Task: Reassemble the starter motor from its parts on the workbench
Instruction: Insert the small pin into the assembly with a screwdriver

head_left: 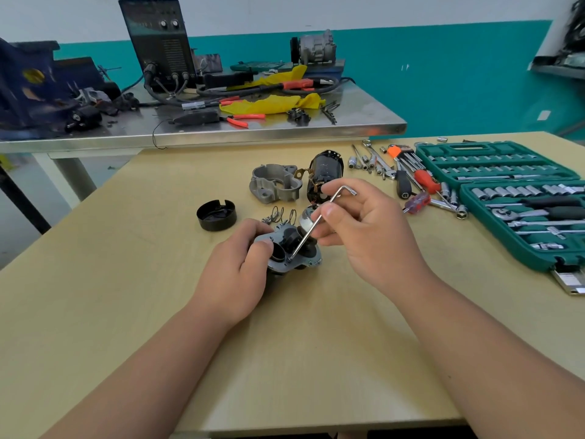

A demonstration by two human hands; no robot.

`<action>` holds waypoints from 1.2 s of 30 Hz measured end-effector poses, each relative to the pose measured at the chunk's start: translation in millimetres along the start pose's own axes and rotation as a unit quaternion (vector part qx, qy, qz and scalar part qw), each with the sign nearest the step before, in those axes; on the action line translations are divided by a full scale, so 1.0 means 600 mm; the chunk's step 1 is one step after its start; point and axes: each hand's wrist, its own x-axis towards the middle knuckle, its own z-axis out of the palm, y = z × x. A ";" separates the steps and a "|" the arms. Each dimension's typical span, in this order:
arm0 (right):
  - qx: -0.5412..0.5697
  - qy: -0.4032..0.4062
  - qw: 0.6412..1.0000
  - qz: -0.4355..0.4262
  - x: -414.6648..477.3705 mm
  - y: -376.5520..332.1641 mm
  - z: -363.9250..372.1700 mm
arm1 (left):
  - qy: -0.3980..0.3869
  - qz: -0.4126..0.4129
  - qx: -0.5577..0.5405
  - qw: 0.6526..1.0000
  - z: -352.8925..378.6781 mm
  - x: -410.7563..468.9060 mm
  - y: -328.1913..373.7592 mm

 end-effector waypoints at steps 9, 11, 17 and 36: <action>-0.150 0.012 0.982 -0.111 -0.002 0.002 -0.013 | 0.041 0.134 0.120 0.983 0.000 -0.002 0.014; -0.145 -0.029 0.984 -0.101 0.001 -0.006 -0.024 | 0.004 0.136 0.153 0.979 -0.003 0.001 0.012; -0.197 -0.155 0.967 -0.052 0.025 -0.045 -0.059 | 0.052 0.213 0.195 0.956 0.011 -0.006 0.010; 0.221 -0.082 0.956 0.175 0.028 -0.029 -0.023 | 0.080 0.192 0.171 0.963 0.016 -0.001 0.005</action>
